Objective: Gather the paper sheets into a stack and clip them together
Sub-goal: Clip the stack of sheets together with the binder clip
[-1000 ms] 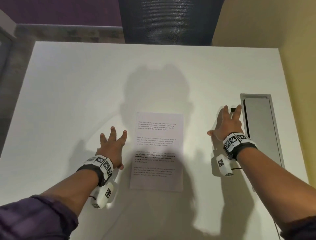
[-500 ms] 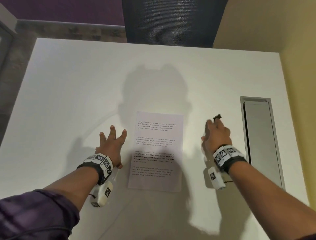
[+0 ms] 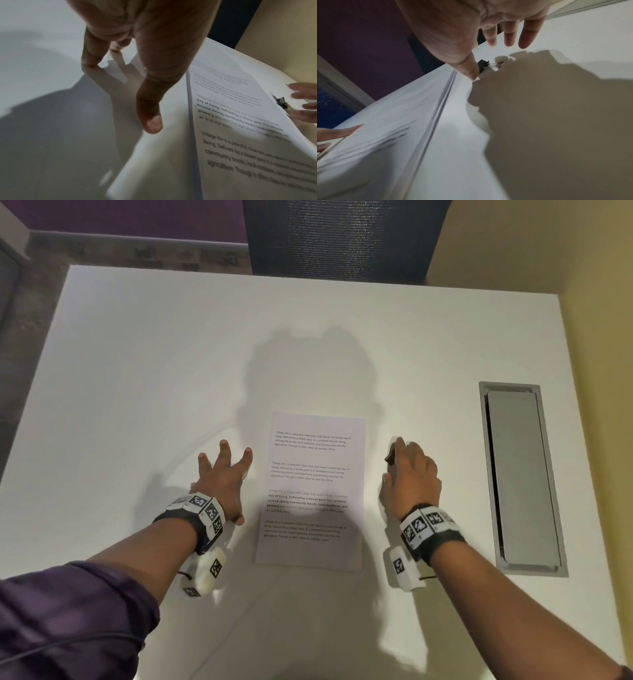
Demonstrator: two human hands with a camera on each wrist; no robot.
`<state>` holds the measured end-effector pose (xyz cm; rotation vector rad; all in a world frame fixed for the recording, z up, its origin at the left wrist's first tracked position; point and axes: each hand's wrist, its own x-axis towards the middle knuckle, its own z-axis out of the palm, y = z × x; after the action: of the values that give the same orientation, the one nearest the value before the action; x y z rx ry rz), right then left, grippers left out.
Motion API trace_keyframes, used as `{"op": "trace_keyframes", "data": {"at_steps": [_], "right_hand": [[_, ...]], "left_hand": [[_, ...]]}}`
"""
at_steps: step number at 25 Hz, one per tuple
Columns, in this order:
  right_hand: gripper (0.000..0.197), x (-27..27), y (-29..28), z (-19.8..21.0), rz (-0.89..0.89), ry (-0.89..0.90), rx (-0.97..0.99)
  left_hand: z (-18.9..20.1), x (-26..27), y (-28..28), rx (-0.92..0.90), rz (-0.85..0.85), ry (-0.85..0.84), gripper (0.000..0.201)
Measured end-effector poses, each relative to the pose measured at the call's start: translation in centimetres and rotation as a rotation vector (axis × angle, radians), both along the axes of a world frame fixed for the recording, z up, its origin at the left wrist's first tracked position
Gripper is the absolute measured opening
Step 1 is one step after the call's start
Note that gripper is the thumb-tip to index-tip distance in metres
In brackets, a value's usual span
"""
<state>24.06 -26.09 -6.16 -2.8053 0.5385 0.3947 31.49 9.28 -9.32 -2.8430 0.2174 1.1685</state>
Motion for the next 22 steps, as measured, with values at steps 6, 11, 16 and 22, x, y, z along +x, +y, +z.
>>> {"op": "trace_keyframes", "data": {"at_steps": [6,11,16,22], "right_hand": [[0.026,-0.9,-0.1,-0.6,0.060,-0.044,0.140],[0.025,-5.1,1.2,-0.2,-0.070,0.013,0.343],[0.024,-7.2,2.4,1.8,-0.364,-0.028,0.621],[0.023,-9.2,7.5,5.8,-0.558,-0.120,1.112]], "left_hand": [[0.2,0.1,-0.2,0.032,0.028,0.036,0.157],[-1.0,0.8,0.1,0.066,-0.058,0.007,0.167],[2.0,-1.8,0.4,-0.062,0.070,-0.053,0.133],[6.8,-8.6,1.3,-0.606,0.464,-0.126,0.060]]}}
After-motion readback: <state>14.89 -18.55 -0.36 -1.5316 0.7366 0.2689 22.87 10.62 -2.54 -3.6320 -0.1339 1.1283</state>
